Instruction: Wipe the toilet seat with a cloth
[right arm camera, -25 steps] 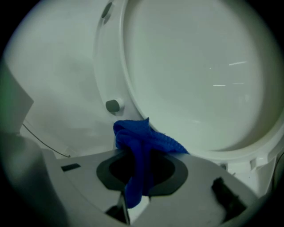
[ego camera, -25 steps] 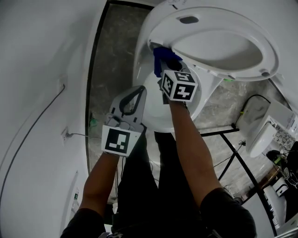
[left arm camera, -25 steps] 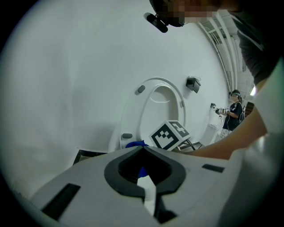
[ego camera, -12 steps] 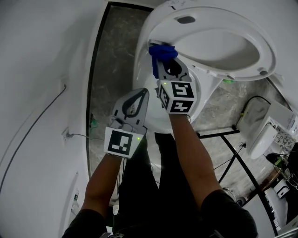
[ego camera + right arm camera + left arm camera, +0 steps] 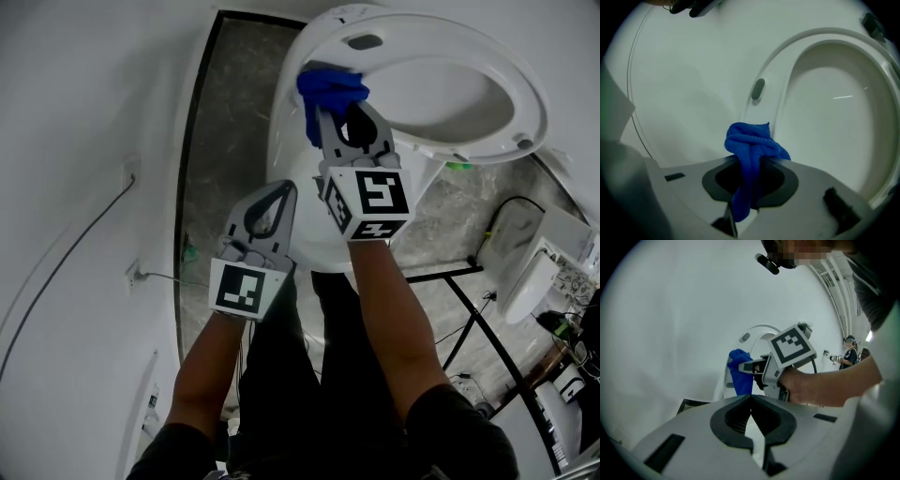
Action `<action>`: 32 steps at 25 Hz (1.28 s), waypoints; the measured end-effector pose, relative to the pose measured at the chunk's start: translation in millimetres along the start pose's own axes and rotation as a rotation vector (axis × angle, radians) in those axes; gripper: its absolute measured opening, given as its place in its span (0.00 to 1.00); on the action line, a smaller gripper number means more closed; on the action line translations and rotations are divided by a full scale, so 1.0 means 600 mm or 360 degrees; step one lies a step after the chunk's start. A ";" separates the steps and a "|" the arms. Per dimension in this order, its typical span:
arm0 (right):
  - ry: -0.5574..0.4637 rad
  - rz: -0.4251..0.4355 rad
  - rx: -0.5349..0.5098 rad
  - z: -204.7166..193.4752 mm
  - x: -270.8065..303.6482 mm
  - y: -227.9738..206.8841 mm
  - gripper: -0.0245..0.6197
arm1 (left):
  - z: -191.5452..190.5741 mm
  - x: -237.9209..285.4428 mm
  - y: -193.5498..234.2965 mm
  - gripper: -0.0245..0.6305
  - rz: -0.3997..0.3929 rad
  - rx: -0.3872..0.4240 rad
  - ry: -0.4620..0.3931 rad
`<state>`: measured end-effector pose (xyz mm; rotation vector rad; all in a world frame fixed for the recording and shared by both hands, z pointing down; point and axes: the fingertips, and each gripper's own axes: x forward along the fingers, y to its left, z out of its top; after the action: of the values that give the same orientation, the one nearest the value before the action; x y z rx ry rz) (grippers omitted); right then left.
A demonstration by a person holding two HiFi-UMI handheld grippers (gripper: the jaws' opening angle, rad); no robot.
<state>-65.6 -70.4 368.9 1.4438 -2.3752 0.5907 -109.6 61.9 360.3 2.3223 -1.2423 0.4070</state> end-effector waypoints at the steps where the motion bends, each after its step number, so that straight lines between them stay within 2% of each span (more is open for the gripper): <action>1: -0.0025 0.0002 -0.0004 0.012 -0.003 -0.001 0.17 | -0.001 0.000 0.000 0.05 0.0004 -0.0003 -0.0001; 13: -0.0282 -0.0030 0.0037 0.129 -0.046 -0.019 0.17 | -0.006 0.006 -0.027 0.05 -0.0040 -0.0007 0.0005; 22: -0.0515 -0.0123 0.0099 0.209 -0.103 -0.061 0.17 | 0.015 0.011 -0.041 0.05 -0.0046 0.0032 -0.0020; 27: -0.0562 -0.0177 0.0096 0.215 -0.162 -0.080 0.17 | 0.027 0.007 -0.055 0.05 -0.0051 -0.0005 -0.0007; 32: -0.0411 -0.0226 -0.0119 0.150 -0.260 -0.095 0.17 | 0.061 0.005 -0.090 0.05 -0.0075 0.0046 -0.0031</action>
<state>51.8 -18.1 230.6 1.7282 -2.4253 0.2920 -61.2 66.1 316.4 2.3807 -1.1958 0.3895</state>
